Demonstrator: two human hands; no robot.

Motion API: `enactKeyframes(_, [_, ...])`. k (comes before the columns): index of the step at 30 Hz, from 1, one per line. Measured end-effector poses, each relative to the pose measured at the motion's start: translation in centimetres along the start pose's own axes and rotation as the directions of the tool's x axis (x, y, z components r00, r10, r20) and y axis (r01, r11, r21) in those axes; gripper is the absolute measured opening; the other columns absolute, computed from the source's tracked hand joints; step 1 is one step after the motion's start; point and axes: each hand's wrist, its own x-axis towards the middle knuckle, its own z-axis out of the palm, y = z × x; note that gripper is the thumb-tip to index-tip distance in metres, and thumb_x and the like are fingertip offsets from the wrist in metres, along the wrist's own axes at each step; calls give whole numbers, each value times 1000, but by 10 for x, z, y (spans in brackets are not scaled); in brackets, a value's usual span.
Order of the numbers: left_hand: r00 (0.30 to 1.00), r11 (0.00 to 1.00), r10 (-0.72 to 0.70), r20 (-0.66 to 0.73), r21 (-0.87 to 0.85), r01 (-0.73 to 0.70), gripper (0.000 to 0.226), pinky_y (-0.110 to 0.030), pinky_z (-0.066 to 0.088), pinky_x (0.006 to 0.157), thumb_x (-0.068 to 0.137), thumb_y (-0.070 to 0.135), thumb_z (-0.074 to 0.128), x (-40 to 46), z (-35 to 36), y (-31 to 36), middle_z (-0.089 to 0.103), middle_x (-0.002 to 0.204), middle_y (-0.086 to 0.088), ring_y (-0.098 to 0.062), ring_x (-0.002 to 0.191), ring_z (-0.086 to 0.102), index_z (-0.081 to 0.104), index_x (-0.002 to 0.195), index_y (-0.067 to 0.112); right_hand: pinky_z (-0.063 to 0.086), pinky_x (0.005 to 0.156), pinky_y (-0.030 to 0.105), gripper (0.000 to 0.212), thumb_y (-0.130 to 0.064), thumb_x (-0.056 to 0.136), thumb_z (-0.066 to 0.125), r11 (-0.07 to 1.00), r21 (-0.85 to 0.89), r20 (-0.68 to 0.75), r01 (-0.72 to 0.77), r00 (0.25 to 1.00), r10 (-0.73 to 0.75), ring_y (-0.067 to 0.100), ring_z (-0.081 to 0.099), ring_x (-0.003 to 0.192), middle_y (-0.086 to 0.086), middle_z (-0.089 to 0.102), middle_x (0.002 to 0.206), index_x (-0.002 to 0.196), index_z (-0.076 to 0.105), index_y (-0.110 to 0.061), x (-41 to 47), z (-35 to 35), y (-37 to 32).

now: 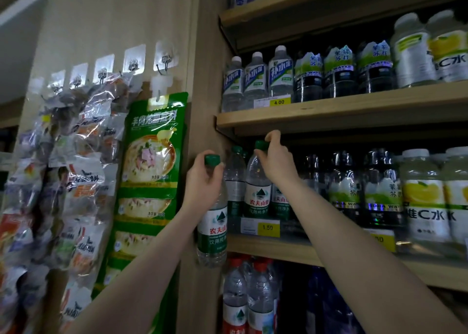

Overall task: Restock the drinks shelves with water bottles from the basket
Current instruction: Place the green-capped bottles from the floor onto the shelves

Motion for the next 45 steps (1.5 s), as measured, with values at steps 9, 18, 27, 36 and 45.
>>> enactKeyframes(9, [1000,1000,3,19,-3,-3,30,-3,43,57,91,20,55,0,3,-5,65,90,3,3,75,60,50,121,15,39,85,32,55,-30,94,50,943,275,265,-188,957,114,32,49,120,13,47,138,140,21,-37,0,35,33])
enactKeyframes(18, [999,1000,-12,44,-6,12,29,-1,42,56,92,18,55,-2,4,-7,59,83,17,11,69,58,50,120,15,13,115,39,73,-31,94,51,1000,0,273,-18,962,18,29,18,142,7,17,157,149,5,-24,-18,42,47])
enactKeyframes(27, [997,994,-62,48,-82,65,23,-11,42,57,92,16,54,-1,3,0,60,83,12,-4,73,60,51,114,17,42,96,34,93,-30,89,60,989,-30,503,-145,853,140,30,43,130,9,19,156,145,-14,-39,-23,21,44])
enactKeyframes(36, [997,993,-64,46,-96,68,25,0,40,56,92,16,55,1,5,-4,59,83,13,2,76,57,51,116,13,44,78,29,109,-24,82,70,979,-14,403,-202,895,191,31,57,113,20,43,142,143,-18,-41,-31,42,46])
enactKeyframes(45, [995,982,-68,67,-169,79,18,-17,45,66,91,16,55,5,6,1,67,88,-6,-16,81,64,50,107,21,33,106,37,85,-46,79,67,993,12,476,-114,874,95,27,35,134,10,31,149,148,19,-28,-37,4,40])
